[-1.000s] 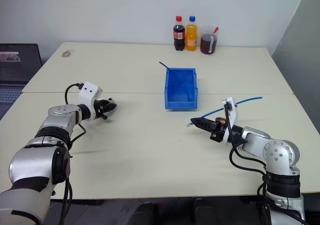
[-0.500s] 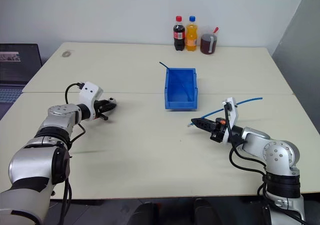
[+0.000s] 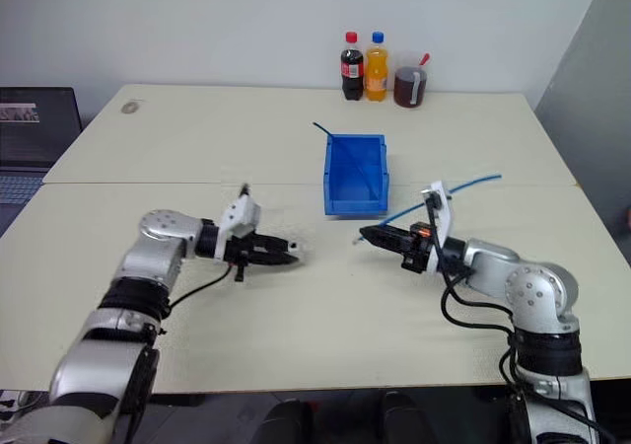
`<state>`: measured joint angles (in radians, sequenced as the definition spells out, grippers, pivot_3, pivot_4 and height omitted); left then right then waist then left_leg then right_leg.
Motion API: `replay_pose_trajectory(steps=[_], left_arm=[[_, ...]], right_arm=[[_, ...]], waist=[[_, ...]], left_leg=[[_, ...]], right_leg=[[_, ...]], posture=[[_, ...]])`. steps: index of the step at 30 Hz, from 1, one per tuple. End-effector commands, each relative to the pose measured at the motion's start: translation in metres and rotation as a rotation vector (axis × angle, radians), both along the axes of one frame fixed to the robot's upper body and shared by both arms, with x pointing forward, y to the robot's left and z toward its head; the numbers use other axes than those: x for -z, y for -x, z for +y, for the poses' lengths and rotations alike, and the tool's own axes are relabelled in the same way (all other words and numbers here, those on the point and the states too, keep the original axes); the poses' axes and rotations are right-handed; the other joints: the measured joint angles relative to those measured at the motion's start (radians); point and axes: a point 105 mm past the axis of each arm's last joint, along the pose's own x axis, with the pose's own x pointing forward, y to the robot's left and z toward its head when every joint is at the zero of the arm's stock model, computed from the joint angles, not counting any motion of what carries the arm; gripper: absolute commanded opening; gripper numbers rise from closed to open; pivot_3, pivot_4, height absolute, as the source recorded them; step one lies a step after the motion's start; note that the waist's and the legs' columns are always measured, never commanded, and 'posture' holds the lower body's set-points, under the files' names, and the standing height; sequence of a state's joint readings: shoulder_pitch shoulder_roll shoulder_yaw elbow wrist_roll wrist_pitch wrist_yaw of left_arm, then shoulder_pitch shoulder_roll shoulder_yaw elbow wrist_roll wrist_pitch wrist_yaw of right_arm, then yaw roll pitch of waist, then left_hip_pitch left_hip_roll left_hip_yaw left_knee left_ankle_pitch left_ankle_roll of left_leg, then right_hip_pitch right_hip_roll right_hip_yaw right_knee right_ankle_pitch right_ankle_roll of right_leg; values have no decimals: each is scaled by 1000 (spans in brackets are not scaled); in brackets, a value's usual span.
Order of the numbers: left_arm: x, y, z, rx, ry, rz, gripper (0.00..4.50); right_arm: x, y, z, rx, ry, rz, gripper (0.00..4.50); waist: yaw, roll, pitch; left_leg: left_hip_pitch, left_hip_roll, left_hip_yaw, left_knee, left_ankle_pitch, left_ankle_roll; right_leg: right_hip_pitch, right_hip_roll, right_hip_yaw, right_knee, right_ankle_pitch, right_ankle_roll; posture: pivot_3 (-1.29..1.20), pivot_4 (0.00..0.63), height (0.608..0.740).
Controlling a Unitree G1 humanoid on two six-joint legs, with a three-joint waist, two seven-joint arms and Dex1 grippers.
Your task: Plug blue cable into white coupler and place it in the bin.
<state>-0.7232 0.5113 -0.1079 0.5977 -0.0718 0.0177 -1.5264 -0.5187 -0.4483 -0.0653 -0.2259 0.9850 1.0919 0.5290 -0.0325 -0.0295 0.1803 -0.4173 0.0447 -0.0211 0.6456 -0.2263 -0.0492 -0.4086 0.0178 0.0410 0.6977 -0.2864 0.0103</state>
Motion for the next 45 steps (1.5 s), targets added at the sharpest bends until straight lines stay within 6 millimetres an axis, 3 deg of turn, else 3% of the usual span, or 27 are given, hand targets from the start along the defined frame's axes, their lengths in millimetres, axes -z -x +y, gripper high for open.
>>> replay_pose_trajectory(steps=[1,8,14,24,45], left_arm=[[0,7,-22,84,5,-51,760],[24,10,-41,118,-15,-37,760],[33,8,-39,118,-66,-31,760],[35,11,-44,136,-67,-25,760],[32,8,-45,129,-71,-32,760]], right_arm=[[-8,4,16,-86,73,-129,131],[4,7,39,-209,240,-297,131],[13,2,44,-251,312,-356,131],[33,-9,43,-283,430,-415,131],[66,-5,40,-407,589,-420,131]], waist=[[0,0,0],[-1,0,0],[1,0,0],[1,0,0],[1,1,-2]], left_leg=[[0,0,0,0,0,0],[0,0,0,0,0,0],[1,-1,0,1,0,0],[1,-1,0,1,0,0],[4,-1,-1,1,0,0]], right_leg=[[0,0,0,0,0,1],[0,0,0,0,-1,2],[1,0,-1,0,-2,4],[2,0,-1,0,-2,3],[3,-1,-1,0,-2,4]], posture=[[0,150,740],[0,150,740],[0,150,740],[0,150,740],[0,150,740]])
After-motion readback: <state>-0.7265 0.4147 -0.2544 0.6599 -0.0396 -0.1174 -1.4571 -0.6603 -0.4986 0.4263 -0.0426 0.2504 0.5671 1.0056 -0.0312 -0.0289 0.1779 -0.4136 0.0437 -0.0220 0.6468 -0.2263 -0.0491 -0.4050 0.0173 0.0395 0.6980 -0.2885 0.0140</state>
